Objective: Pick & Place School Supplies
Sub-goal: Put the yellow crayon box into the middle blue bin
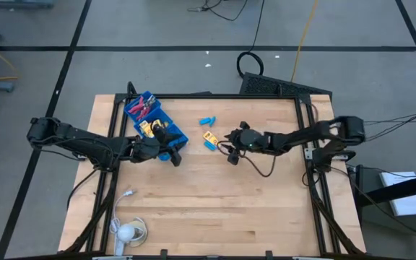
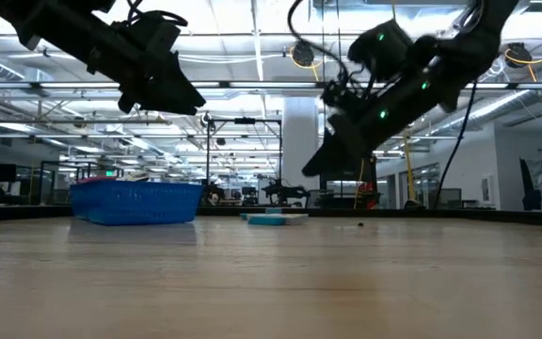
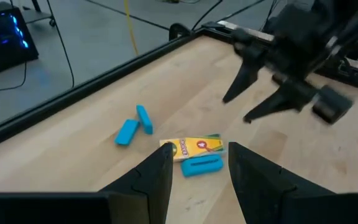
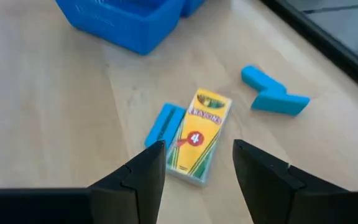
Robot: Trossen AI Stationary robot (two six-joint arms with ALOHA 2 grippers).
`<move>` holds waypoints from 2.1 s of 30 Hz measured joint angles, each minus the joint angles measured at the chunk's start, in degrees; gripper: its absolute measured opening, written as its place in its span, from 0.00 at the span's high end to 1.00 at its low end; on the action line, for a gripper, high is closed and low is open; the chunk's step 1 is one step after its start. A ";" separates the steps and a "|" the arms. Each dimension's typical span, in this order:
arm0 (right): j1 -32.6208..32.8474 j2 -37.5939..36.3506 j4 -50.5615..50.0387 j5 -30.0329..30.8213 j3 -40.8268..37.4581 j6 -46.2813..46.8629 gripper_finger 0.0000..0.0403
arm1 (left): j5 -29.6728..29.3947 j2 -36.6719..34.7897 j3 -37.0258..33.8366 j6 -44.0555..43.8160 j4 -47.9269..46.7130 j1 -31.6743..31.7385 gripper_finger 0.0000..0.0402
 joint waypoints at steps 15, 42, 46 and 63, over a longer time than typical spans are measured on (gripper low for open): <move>-0.30 14.10 4.75 -0.30 4.32 0.27 0.36 | 0.13 0.00 0.00 -1.11 -0.17 -0.12 0.61; -5.20 17.18 4.62 -5.99 4.78 0.21 0.61 | 0.11 0.00 0.00 -2.60 -0.16 -0.01 0.61; -5.16 14.67 2.75 -5.99 4.64 -0.57 0.59 | 0.11 0.00 0.00 -4.01 -0.18 -0.01 0.61; 3.96 -7.00 -6.93 -0.36 4.57 -7.71 0.62 | 2.92 0.55 0.00 -22.89 0.15 1.53 0.61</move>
